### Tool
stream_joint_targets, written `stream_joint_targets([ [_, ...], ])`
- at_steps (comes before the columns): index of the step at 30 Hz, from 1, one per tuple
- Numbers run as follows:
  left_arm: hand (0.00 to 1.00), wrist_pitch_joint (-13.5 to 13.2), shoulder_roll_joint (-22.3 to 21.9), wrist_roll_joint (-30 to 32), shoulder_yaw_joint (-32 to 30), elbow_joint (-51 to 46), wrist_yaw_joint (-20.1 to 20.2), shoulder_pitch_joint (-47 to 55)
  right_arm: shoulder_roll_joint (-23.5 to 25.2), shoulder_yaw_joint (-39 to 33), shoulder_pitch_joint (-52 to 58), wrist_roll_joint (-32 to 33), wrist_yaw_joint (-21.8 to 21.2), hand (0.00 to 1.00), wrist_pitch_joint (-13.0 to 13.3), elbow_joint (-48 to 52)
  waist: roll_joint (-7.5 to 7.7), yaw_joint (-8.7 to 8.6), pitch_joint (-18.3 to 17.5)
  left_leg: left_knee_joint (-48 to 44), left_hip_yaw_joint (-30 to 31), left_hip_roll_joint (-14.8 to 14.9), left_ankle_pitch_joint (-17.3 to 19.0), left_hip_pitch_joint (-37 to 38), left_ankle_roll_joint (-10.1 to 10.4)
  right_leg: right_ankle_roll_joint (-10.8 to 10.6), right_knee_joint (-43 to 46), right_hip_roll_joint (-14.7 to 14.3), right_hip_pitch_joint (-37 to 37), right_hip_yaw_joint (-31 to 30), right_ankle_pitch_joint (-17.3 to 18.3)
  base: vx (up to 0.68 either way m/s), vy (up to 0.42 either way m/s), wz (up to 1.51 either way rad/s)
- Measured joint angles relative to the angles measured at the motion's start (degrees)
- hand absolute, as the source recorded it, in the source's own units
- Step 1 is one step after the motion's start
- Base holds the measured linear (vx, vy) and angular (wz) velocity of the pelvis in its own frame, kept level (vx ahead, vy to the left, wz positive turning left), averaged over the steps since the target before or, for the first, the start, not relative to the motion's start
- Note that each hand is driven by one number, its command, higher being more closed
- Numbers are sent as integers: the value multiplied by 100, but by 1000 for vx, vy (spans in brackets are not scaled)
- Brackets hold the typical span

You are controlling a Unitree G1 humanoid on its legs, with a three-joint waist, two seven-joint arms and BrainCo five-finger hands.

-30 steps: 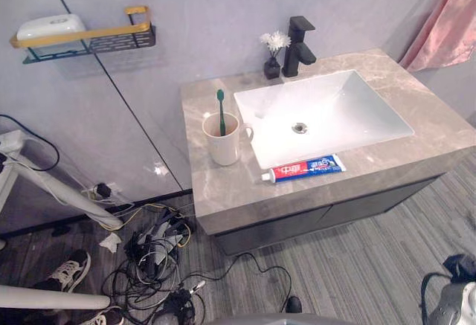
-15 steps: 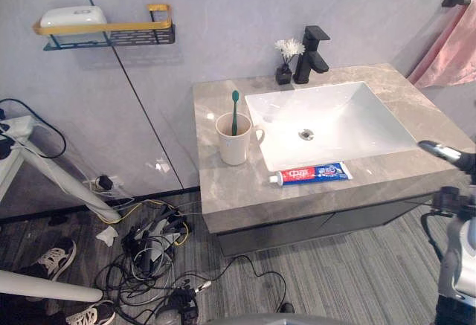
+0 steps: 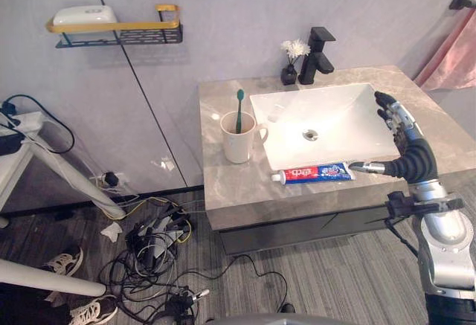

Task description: Organize washtable

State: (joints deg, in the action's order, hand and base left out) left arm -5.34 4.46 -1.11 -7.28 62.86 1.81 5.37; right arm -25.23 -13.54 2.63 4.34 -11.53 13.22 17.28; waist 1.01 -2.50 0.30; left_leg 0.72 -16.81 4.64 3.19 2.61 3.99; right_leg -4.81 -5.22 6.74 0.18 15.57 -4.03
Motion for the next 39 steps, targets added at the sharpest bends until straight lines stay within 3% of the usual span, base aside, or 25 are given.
stream_joint_targets([
  [3,0,-3,-34,-548,-154,-169,-107,11,97,-10,349,-6,11,0,-1,1,0,1,0,13,18,-7,-1,-19,-2,-1,0,10,-13,6,1,8,7,2],
  [7,0,-225,-357,-1532,-1002,-1991,-463,403,556,-47,956,-109,32,0,-5,1,-3,6,3,52,36,-22,-16,-43,-25,-3,0,19,-33,21,5,6,6,2],
  [9,0,-477,-522,-1844,-1730,-3461,-689,503,965,-86,1190,-108,39,0,-5,1,-7,19,4,47,33,-22,-16,-43,-25,-3,0,21,-31,18,5,0,0,0],
  [12,0,-773,-689,-1990,-2422,-4802,-1023,461,1242,-156,1317,-109,41,0,-5,0,-21,16,2,43,17,-18,-16,-31,-26,-3,0,24,-27,6,5,0,0,0],
  [16,0,-915,-747,-1846,-2915,-6019,-1456,380,1521,-317,1323,-106,97,0,-5,0,-41,21,11,21,18,-18,-15,-20,-27,-3,0,28,-6,10,4,0,0,0],
  [21,0,-1060,-827,-977,-3054,-7507,-1960,386,1940,-448,1390,-103,102,0,-5,-1,-99,86,49,-9,45,-16,-10,29,-35,-2,0,35,78,47,5,-9,-1,4],
  [24,0,-1121,-844,-156,-2725,-8556,-2120,397,2048,-452,1489,-101,104,0,-5,-1,-182,132,114,-27,64,-26,-3,75,-46,-1,0,52,157,80,5,-25,6,6],
  [27,0,-1320,-833,676,-1675,-9670,-2065,427,2195,-409,1486,-99,105,0,-3,-1,-265,135,184,-19,136,-26,-2,66,-48,16,0,49,205,108,19,-44,-5,8],
  [28,0,-1348,-826,708,-1571,-9733,-2034,426,2197,-404,1487,-99,108,0,-3,-1,-270,133,189,-16,138,-26,-2,65,-48,16,0,49,204,110,19,0,0,0],
  [29,0,-1449,-778,844,-1029,-9969,-1935,424,2196,-391,1487,-99,121,0,-2,0,-293,128,213,-13,144,-25,-5,62,-49,16,0,48,204,113,19,0,0,0],
  [32,0,-1563,-540,943,305,-10198,-1609,384,2195,-283,1481,-97,199,0,0,0,-334,106,242,-15,155,-24,-24,55,-51,16,0,48,203,124,19,0,0,0],
  [35,0,-1579,-159,952,1604,-10078,-1064,153,2203,-188,1387,-98,335,0,2,0,-365,-19,318,-34,185,-27,-36,54,-55,13,0,52,197,184,19,22,-5,7],
  [39,0,-1504,227,1185,2688,-9594,-538,-646,2202,-302,1294,-119,636,0,1,22,-367,-34,328,-48,193,-26,-37,39,-54,14,0,51,193,216,20,2,-1,1],
])
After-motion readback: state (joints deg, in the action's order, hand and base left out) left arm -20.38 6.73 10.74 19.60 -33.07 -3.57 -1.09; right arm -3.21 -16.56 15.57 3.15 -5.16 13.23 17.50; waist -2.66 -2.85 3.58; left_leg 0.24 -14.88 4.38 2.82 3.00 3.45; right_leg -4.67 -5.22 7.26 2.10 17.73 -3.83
